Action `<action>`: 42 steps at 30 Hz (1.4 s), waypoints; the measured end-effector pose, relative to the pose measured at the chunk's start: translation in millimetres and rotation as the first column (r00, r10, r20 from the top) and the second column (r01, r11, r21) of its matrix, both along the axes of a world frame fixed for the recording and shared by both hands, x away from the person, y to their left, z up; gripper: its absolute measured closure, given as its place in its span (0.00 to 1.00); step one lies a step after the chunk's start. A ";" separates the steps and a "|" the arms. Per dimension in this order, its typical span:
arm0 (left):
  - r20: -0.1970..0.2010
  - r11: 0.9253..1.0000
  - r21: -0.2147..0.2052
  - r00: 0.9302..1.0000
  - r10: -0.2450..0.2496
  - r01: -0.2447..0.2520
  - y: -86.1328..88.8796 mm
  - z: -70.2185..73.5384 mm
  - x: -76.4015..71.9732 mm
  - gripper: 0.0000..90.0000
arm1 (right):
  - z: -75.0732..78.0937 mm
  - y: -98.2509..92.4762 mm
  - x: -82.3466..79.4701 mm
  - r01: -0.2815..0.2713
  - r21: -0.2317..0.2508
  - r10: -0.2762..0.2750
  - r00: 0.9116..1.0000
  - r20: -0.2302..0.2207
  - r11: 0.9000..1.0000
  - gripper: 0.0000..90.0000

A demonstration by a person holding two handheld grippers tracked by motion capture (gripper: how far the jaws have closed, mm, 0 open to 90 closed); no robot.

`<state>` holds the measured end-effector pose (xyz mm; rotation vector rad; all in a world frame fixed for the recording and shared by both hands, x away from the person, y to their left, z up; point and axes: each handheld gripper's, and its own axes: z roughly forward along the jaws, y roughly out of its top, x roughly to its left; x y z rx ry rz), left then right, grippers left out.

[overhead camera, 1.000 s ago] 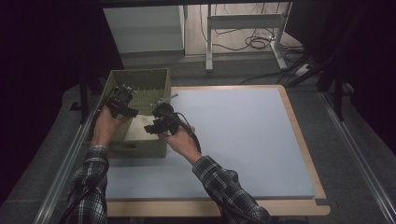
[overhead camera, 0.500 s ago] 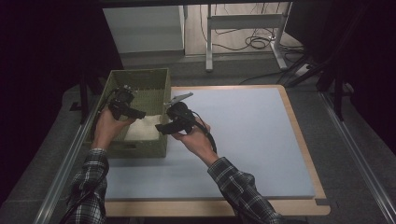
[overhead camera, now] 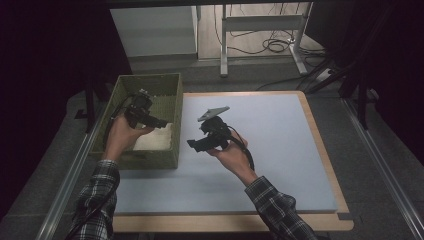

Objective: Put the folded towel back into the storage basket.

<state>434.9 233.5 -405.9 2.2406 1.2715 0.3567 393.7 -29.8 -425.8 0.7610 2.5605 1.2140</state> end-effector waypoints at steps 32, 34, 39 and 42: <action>0.010 0.956 -0.071 0.959 -0.285 0.285 -148.4 3.5 -21.1 0.04 | -22.1 -138.8 -36.2 0.121 -0.046 -0.121 0.993 -0.005 0.992 0.22; 0.005 0.950 -0.073 0.953 -0.304 0.304 -158.6 -3.1 -23.1 0.03 | -22.9 -141.5 -37.7 0.123 -0.046 -0.124 0.992 -0.006 0.991 0.21; 0.001 0.943 -0.086 0.946 -0.323 0.322 -182.4 -21.8 -29.2 0.03 | -33.0 -158.7 -46.3 0.135 -0.079 -0.136 0.991 -0.002 0.988 0.18; 0.005 0.940 -0.099 0.945 -0.328 0.327 -194.5 -34.6 -34.0 0.03 | -41.2 -167.9 -50.3 0.145 -0.090 -0.146 0.989 -0.004 0.985 0.17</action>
